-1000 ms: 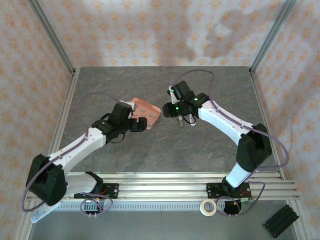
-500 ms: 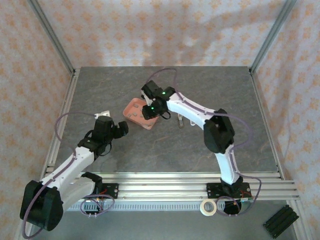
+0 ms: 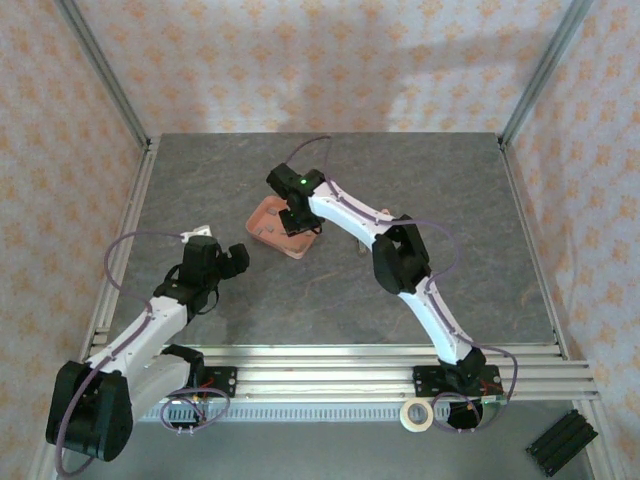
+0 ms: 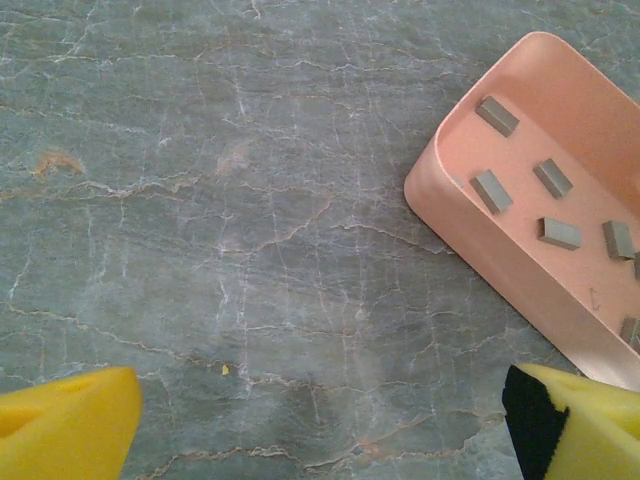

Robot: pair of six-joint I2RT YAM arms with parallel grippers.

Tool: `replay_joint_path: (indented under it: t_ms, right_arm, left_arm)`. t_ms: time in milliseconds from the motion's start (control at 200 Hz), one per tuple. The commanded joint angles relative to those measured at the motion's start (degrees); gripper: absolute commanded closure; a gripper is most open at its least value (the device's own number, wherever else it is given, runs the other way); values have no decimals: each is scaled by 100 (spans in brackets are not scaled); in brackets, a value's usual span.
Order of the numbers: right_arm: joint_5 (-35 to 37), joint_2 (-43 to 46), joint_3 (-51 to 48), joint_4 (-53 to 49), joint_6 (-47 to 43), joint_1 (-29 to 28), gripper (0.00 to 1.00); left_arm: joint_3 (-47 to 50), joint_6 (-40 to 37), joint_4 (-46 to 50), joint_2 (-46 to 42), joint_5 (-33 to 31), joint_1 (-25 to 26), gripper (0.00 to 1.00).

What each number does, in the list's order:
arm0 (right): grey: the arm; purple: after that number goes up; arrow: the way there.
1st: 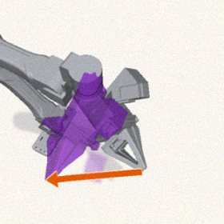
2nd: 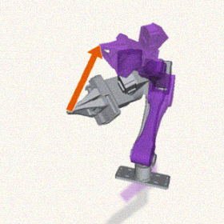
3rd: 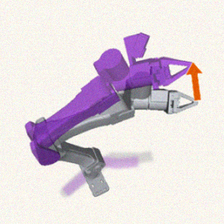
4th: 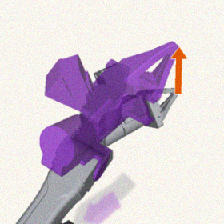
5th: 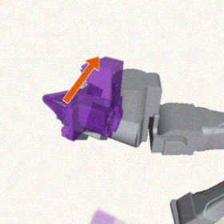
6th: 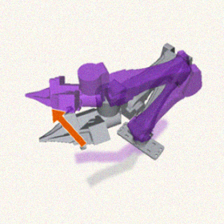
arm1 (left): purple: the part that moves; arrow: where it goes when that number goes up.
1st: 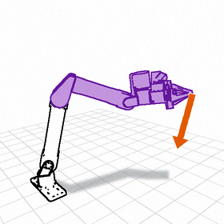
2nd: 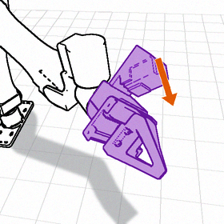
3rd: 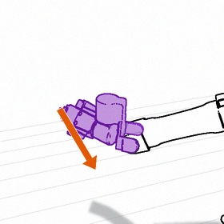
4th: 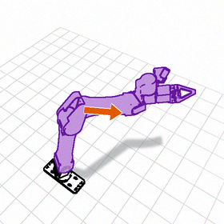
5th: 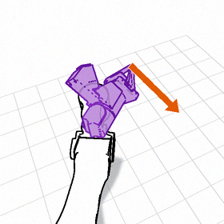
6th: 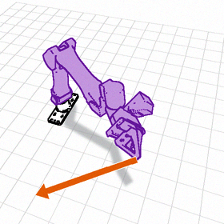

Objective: Load the staples into the stapler

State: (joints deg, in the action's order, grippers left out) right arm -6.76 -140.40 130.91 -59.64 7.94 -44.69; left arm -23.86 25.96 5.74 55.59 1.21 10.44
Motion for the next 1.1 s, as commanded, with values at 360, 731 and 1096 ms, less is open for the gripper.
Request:
replay_joint_path:
  t_ms: [360, 731, 1096]
  right_arm:
    - [350, -572, 596, -77, 291, 127, 61]
    - [272, -724, 638, 83, 255, 158, 64]
    - [220, -1007, 734, 75, 149, 196, 77]
  left_arm:
    - [30, 129, -524, 375, 191, -75, 7]
    - [-49, 77, -574, 567, 273, -75, 7]
    - [-14, 50, -538, 558, 244, -87, 7]
